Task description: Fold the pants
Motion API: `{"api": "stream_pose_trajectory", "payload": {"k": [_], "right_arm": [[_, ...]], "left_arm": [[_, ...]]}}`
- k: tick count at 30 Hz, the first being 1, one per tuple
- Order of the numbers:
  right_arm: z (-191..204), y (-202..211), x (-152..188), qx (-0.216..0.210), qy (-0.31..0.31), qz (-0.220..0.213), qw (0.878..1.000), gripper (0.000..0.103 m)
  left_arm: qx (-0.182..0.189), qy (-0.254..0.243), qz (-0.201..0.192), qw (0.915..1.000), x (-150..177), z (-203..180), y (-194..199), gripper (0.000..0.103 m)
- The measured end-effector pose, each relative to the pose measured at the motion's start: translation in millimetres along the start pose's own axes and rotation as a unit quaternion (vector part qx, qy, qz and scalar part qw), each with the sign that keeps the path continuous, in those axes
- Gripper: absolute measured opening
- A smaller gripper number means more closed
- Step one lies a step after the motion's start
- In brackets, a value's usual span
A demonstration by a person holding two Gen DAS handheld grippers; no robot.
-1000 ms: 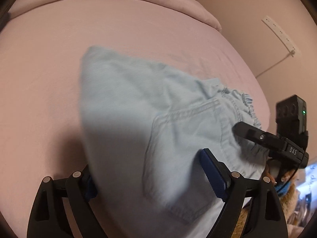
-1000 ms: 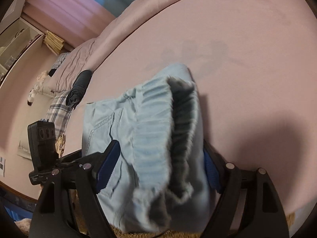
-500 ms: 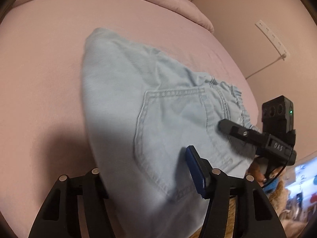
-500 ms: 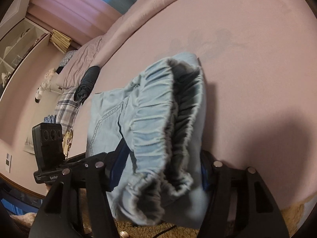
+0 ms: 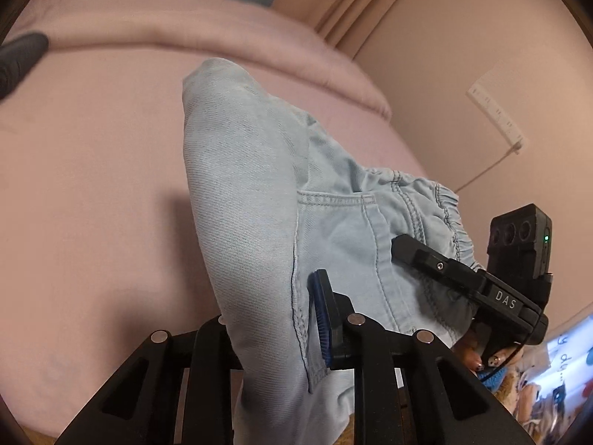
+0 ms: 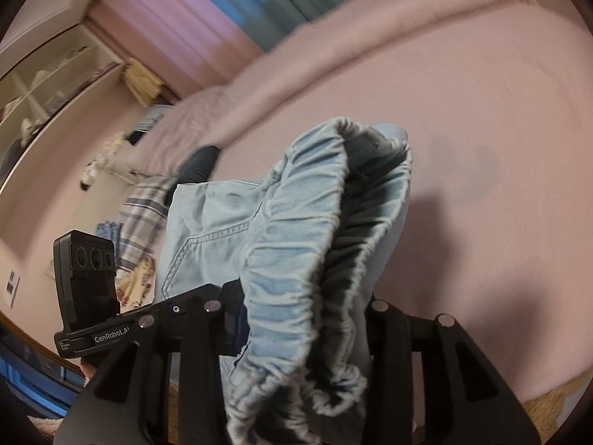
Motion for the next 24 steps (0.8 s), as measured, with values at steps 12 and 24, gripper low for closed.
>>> {"api": "stream_pose_trajectory", "payload": {"k": [12,24], "right_arm": [[43,-33,-57,-0.023,0.06,0.01,0.998,0.04],[26,-96,-83,0.019,0.071,0.042,0.996,0.04]], "left_arm": [[-0.04,0.001,-0.057,0.9976,-35,24,34,0.021],[-0.081,0.031,-0.029,0.9958,-58,71,-4,0.021]]}}
Point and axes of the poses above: each gripper's, at about its wrist camera, not at the fingertips, and y roughly against the way its jaws point, z to its left, x to its underside, the point moved 4 cm from there along -y, roughly the way its jaws point, and after that the axes turned 11 degrees about z, right-handed, at the moved point
